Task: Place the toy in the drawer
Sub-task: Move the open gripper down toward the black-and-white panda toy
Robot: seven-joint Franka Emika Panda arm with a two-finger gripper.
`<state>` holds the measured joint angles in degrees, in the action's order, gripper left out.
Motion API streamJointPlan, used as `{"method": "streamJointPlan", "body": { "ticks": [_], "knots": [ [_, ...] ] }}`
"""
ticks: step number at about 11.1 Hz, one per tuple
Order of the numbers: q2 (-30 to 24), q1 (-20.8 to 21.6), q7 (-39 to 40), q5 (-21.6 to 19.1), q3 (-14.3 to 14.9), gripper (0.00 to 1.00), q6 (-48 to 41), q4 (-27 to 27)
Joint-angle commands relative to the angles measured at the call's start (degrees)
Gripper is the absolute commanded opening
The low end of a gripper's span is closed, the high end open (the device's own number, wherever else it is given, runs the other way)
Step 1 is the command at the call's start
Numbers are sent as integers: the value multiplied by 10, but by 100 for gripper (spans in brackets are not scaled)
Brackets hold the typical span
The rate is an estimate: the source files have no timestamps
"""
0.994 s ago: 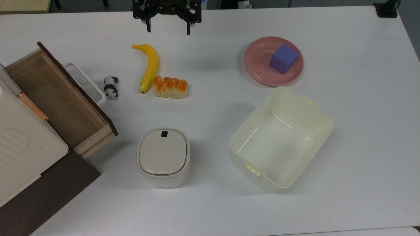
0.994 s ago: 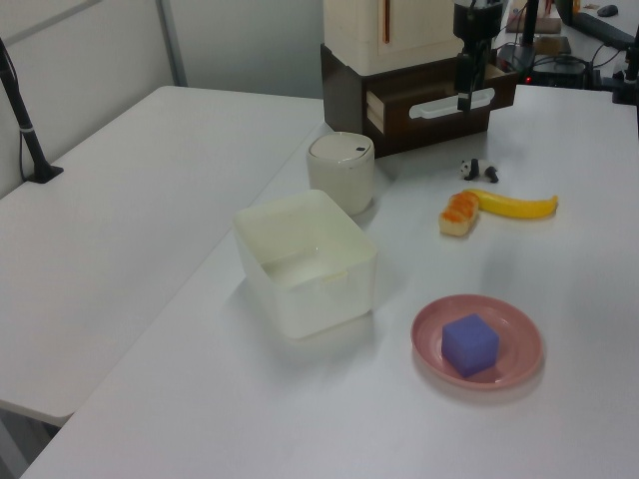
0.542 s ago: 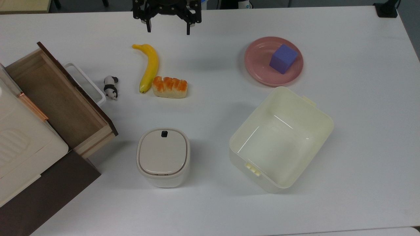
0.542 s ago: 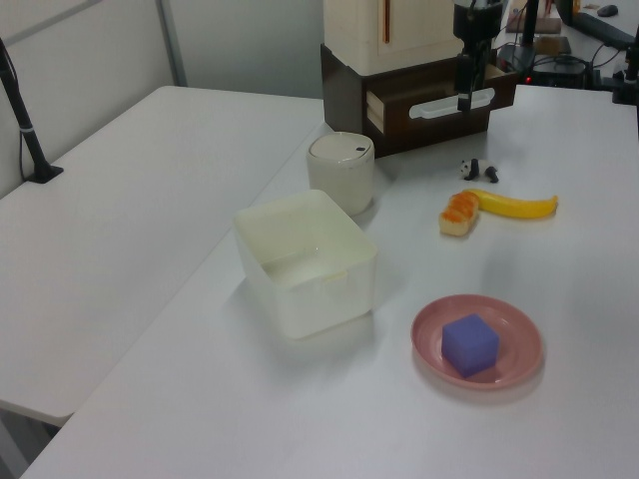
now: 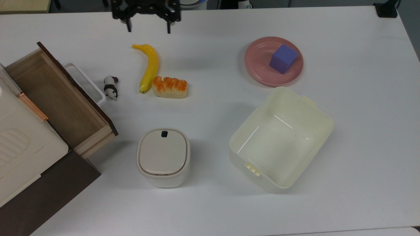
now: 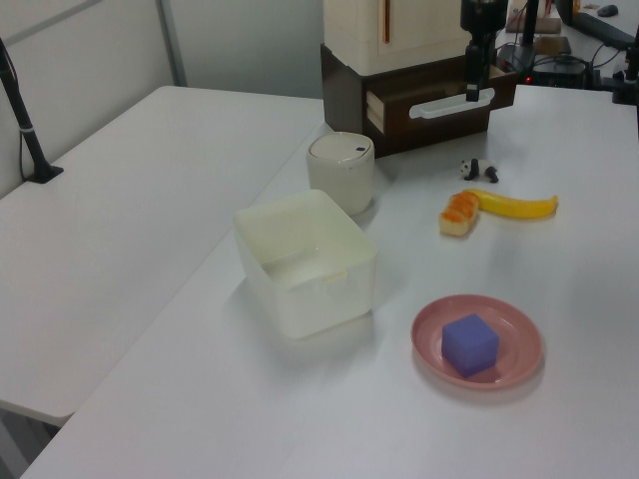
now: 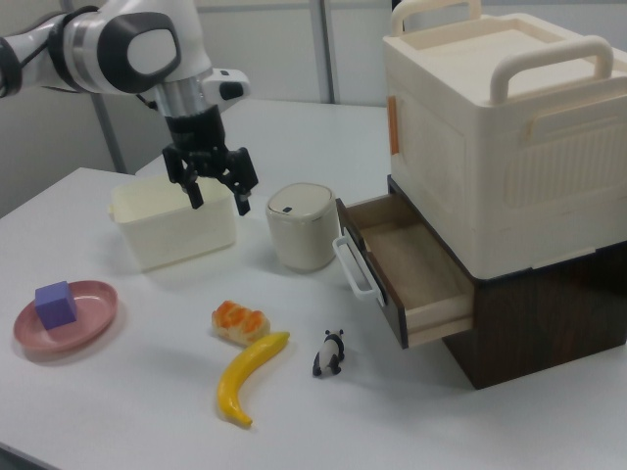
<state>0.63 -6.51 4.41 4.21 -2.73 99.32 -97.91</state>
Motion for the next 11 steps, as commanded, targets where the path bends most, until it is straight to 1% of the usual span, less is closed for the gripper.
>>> {"method": "streamJointPlan", "body": {
  "ticks": [1, 3, 7, 11],
  "knots": [
    [-6, -51, 42, -22, 4, 100, -7, -10],
    [-7, -98, 99, -22, 4, 100, 17, -38],
    [-7, -161, 103, -21, 5, 100, 136, -125],
    [16, -167, 103, -20, 5, 100, 238, -177]
  ]
}}
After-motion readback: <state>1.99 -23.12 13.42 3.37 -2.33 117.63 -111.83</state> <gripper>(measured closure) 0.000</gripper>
